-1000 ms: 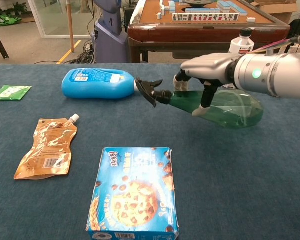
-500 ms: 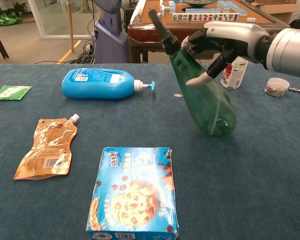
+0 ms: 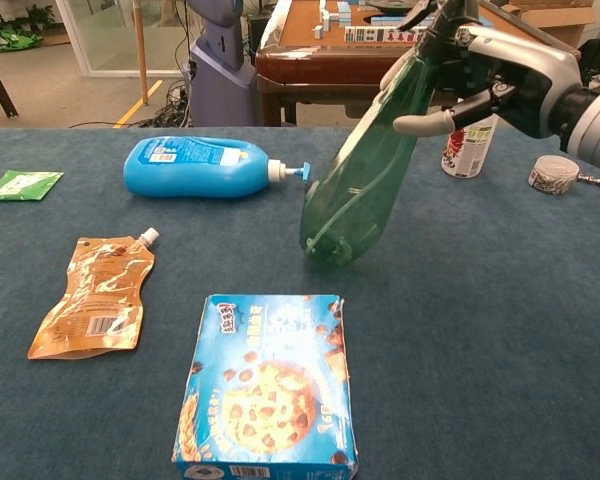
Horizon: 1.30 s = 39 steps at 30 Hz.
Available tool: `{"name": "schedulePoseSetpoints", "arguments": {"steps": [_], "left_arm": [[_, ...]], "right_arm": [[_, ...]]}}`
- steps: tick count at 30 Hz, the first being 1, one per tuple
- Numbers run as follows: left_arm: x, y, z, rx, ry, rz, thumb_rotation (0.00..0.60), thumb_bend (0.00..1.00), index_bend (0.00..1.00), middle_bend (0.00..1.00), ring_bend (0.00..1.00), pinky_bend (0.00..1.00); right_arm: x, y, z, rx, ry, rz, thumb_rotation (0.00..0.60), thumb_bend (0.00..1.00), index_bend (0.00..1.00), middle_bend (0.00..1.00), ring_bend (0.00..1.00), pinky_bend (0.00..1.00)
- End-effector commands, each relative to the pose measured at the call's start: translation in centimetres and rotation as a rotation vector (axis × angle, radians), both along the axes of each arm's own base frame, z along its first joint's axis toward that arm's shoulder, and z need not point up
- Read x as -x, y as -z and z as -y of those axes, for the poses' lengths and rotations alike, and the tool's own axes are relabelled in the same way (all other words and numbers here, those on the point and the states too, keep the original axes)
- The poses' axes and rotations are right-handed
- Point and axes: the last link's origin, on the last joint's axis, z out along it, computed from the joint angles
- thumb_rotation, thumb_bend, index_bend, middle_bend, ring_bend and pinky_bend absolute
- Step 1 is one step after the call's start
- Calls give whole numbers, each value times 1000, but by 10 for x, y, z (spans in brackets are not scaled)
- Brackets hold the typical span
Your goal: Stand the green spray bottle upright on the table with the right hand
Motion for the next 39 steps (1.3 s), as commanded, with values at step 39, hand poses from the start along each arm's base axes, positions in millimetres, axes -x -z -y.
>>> {"name": "schedulePoseSetpoints", "arguments": {"steps": [39], "left_arm": [[-3, 1, -1, 0, 4, -2, 600, 255, 269, 23, 46, 31]], "right_arm": [[-13, -38, 7, -107, -33, -349, 600, 209, 353, 291, 149, 101]]}}
